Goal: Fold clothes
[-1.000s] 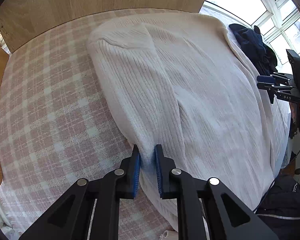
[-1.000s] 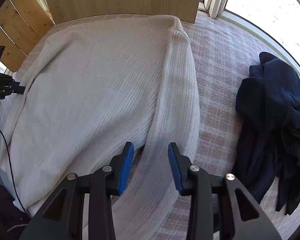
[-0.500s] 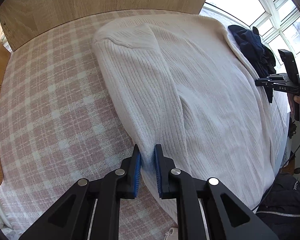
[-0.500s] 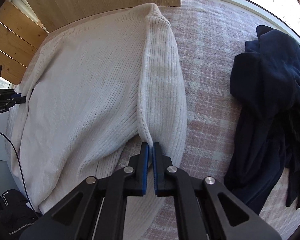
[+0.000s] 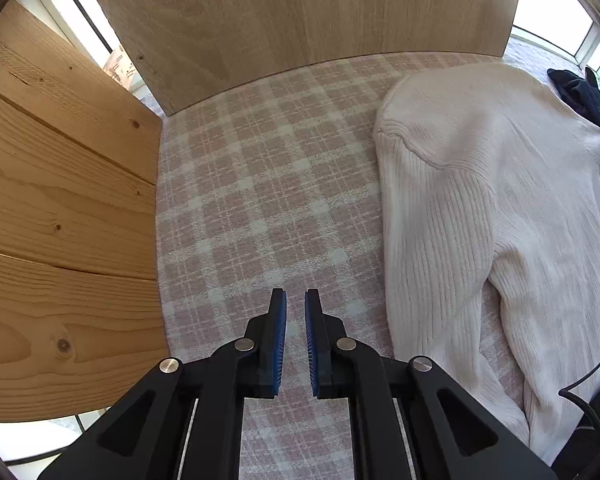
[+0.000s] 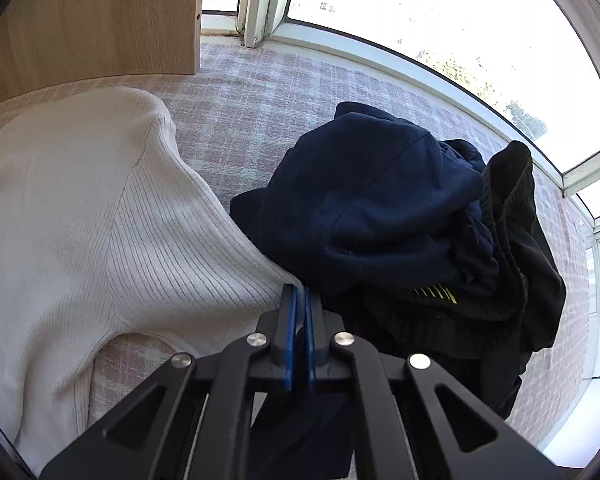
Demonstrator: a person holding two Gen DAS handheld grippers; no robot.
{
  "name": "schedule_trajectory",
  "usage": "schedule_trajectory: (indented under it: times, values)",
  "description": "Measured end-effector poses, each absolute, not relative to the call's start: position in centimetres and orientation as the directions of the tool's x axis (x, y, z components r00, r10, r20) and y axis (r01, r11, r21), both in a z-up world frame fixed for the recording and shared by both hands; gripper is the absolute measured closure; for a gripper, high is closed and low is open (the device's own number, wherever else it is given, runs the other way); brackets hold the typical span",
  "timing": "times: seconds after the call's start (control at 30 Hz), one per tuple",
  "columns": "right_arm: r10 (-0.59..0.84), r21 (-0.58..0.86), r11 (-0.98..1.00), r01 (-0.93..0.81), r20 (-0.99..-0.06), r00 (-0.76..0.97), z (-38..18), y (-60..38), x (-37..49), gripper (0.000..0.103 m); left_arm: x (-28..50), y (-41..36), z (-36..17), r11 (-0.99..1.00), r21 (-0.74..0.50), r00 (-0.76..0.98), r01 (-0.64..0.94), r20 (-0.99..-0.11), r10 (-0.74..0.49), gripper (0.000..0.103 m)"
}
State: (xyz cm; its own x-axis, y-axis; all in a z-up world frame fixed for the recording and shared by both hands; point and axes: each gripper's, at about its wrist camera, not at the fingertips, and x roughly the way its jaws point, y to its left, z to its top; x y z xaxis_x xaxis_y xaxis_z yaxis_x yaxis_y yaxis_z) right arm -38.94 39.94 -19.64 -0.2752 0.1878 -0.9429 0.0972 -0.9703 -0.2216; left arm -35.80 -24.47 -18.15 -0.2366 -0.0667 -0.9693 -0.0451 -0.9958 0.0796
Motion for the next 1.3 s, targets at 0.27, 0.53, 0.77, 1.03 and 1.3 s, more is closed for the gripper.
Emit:
schedule_trajectory:
  times: [0.27, 0.53, 0.77, 1.03, 1.3]
  values:
    - [-0.05, -0.015, -0.984, 0.175, -0.932, -0.359, -15.0, 37.4, -38.6, 0.075, -39.5, -19.9, -16.8, -0.979, -0.168, -0.291, -0.114, -0.937, 0.195, 0.079]
    - [-0.104, -0.005, -0.966, 0.257, -0.907, -0.409, -15.1, 31.9, -45.8, 0.054, -45.0, -16.3, -18.9, -0.98, -0.139, -0.252, -0.142, -0.952, 0.172, 0.069]
    - [-0.113, 0.016, -0.959, 0.285, -0.937, -0.329, -20.9, 30.1, -51.0, 0.054, -45.8, -16.5, -20.0, -0.982, -0.108, -0.282, -0.154, -0.948, 0.149, 0.075]
    - [-0.152, 0.053, -0.943, 0.328, -0.947, -0.282, -23.0, 29.3, -51.2, 0.075, -45.2, -16.6, -19.4, -0.984, -0.028, -0.323, -0.177, -0.942, 0.085, 0.091]
    - [-0.184, 0.075, -0.946, 0.315, -0.924, -0.334, -20.8, 29.9, -50.9, 0.093, -45.8, -17.0, -17.5, -0.984, 0.075, -0.384, -0.163, -0.923, -0.006, 0.092]
